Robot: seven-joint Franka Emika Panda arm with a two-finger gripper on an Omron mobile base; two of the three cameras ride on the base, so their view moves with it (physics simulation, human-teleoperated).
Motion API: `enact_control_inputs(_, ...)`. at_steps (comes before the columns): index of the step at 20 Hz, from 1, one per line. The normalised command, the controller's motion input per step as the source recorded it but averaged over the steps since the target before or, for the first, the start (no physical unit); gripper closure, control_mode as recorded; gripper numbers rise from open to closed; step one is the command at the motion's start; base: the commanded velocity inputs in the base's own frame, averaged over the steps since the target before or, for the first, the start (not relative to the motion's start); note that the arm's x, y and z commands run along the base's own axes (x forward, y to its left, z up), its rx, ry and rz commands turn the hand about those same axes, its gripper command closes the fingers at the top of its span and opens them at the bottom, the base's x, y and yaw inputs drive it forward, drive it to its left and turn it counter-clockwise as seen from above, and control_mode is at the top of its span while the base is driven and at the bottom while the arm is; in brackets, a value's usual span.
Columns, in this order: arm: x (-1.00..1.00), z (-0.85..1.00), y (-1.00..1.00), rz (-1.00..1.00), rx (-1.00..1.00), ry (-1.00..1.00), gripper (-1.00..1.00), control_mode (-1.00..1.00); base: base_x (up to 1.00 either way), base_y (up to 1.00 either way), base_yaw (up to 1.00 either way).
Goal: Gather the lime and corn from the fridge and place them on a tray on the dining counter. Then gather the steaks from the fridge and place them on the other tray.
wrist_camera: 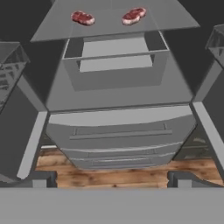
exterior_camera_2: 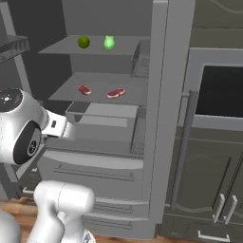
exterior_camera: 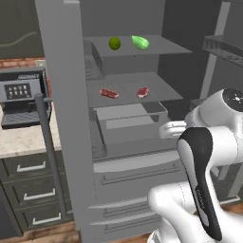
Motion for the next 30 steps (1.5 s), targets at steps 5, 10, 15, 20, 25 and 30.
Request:
enact_control_inputs(5, 0.00, 0.00, 0.00, 0.00, 0.00, 0.00, -1.00, 1.00, 0.54, 0.18, -0.09)
enact_control_inputs(10, 0.00, 0.00, 0.00, 0.00, 0.00, 0.00, -1.00, 1.00, 0.41, 0.37, -0.10)
enact_control_inputs(15, 0.00, 0.00, 0.00, 0.00, 0.00, 0.00, -1.00, 1.00, 0.60, 0.10, -0.03)
enact_control_inputs(20, 0.00, 0.00, 0.00, 0.00, 0.00, 0.00, -1.00, 1.00, 0.64, 0.00, 0.00)
enact_control_inputs(25, 0.33, 0.00, 0.00, 0.00, 0.00, 0.00, -1.00, -1.00, 0.41, 0.00, 0.00)
enact_control_inputs(30, 0.98, 0.19, -0.09, 0.00, 0.00, 0.01, -1.00, -1.00, 0.00, 0.00, 0.00)
